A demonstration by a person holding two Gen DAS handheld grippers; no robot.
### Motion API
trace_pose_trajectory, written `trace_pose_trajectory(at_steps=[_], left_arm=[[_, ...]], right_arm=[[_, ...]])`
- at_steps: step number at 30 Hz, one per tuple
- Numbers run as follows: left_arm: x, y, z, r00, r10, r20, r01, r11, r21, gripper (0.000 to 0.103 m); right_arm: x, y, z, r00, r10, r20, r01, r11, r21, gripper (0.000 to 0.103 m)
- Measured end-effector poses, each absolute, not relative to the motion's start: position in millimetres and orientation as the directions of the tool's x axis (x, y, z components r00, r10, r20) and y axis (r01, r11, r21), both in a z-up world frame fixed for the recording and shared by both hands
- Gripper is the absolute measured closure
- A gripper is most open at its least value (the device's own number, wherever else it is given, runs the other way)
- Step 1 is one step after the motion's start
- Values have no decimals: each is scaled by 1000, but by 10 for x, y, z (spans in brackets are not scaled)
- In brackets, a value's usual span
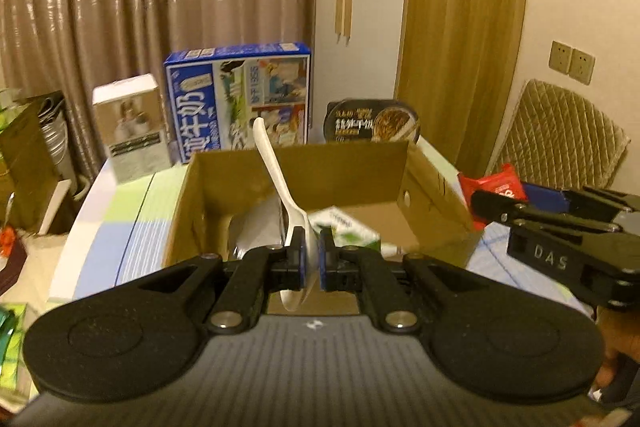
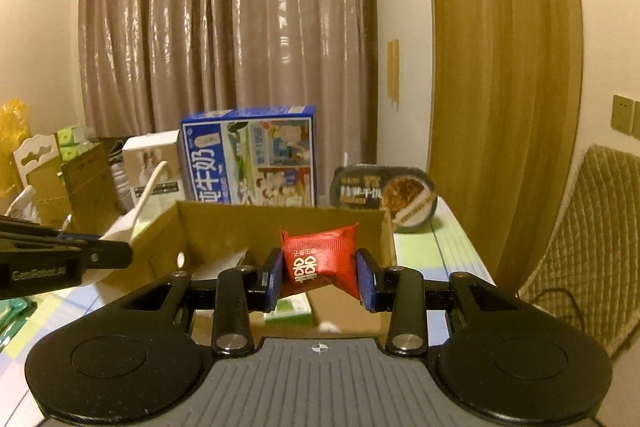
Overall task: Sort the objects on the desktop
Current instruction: 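Carry the spoon with the left tool while the right tool carries the candy over the box, then open both tools to drop the candy packet and spoon into the cardboard box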
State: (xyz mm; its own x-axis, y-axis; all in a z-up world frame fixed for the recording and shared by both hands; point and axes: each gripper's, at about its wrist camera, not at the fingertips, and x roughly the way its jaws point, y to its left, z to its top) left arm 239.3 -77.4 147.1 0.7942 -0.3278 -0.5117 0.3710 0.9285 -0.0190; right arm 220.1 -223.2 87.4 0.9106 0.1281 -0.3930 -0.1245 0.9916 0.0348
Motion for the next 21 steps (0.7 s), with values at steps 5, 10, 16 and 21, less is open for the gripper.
trace_pose_trajectory(at_steps=[5, 10, 16, 21], left_arm=[[2783, -882, 1434, 765, -342, -546, 387, 921, -34, 99], [3047, -945, 1263, 746, -381, -546, 412, 908, -72, 89], [3121, -812, 1148, 748, -360, -557, 384, 920, -79, 84], [3054, -626, 1101, 753, -342, -562, 357, 930, -87, 83]], right_arm=[[2449, -2223, 827, 904, 131, -407, -133, 991, 25, 68], [2607, -2255, 734, 893, 129, -432, -127, 991, 33, 68], [2680, -2320, 606, 880, 129, -457, -125, 991, 39, 68], [2767, -2298, 546, 873, 136, -469, -130, 991, 45, 68]])
